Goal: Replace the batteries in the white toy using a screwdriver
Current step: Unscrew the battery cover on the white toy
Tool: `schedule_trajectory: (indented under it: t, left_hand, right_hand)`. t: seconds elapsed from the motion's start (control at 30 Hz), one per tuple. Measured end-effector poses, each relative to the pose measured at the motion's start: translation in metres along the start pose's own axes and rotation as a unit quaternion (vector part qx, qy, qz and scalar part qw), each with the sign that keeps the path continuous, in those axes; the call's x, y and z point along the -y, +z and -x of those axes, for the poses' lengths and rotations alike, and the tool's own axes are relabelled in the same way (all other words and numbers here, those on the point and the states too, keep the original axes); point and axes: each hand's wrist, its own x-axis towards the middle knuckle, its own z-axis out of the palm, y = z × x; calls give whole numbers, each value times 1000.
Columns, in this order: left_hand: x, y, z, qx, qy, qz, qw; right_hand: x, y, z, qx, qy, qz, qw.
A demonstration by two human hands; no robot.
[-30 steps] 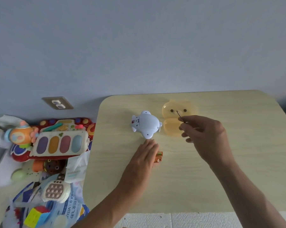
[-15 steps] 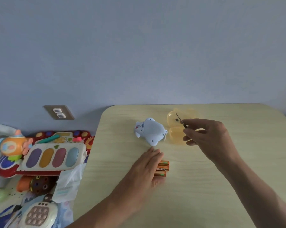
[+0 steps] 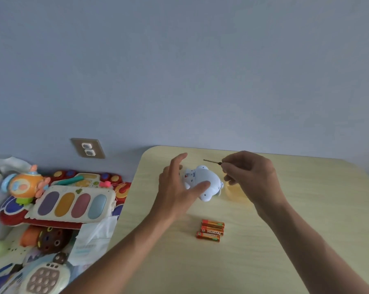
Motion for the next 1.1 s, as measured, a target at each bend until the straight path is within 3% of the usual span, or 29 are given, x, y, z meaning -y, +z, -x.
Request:
schedule_trajectory:
  t: [0.17,0.77,1.1]
  left_hand:
    - [5,10,-9,2,-32,-42,999]
    - [9,14,-10,-25,-25,-56,998]
    - [13,16,-11,-22,-18,-73,997]
  right_hand:
    - [4,17,-11,31,-2,-47,998]
    - [-3,48,-24,86,-103,135,982]
    - [-6,54,-26,25,-113,4,993]
